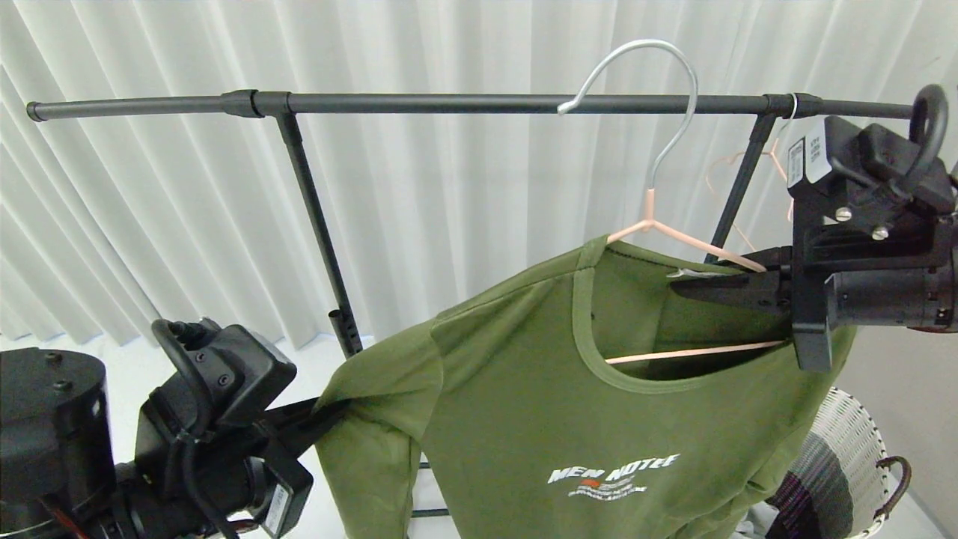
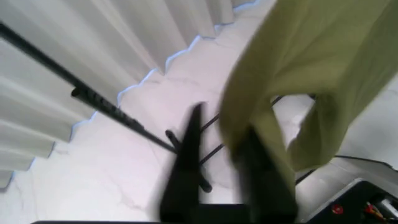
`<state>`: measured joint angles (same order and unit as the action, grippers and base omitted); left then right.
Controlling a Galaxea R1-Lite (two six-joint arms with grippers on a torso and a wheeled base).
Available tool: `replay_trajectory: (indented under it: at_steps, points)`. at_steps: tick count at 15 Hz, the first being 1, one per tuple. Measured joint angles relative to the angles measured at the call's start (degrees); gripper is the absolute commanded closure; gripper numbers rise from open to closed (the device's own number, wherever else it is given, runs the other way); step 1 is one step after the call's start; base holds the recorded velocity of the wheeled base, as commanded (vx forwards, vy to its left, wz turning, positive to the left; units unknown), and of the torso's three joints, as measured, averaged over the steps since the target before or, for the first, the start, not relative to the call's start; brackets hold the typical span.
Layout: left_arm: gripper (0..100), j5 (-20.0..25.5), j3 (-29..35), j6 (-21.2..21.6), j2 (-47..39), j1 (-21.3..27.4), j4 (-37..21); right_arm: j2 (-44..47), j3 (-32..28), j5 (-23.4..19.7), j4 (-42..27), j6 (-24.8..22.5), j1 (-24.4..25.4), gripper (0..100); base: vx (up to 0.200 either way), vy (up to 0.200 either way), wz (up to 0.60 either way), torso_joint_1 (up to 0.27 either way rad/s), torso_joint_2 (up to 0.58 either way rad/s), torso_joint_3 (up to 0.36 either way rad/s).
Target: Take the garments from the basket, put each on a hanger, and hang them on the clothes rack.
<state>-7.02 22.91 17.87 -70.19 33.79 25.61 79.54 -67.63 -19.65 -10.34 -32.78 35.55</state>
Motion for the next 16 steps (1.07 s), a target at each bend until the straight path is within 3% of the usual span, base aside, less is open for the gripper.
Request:
replay_trajectory:
  at_steps: [4, 7, 8, 16]
  points:
    - [100, 0.0, -1.7, 0.9, 0.5, -9.4, 0.1, -0.1, 0.0, 0.1, 0.0, 0.1, -2.1, 100, 0.0, 0.0, 0.0, 0.0, 0.0, 0.0]
    - [100, 0.0, -2.2, 2.0, 1.6, -10.0, 0.1, -0.1, -0.1, 0.7, 0.1, 0.1, -2.4, 100, 0.0, 0.0, 0.0, 0.0, 0.0, 0.0]
    - [0, -0.1, -2.3, 2.4, 1.8, -9.7, 0.0, -0.1, -0.1, 0.8, 0.0, 0.1, -2.4, 100, 0.0, 0.0, 0.0, 0.0, 0.0, 0.0]
    - [0, 0.0, -2.2, 2.4, 4.1, -8.8, 0.1, -0.1, -0.4, 3.5, 0.0, 0.6, -3.0, 100, 0.0, 0.0, 0.0, 0.0, 0.0, 0.0]
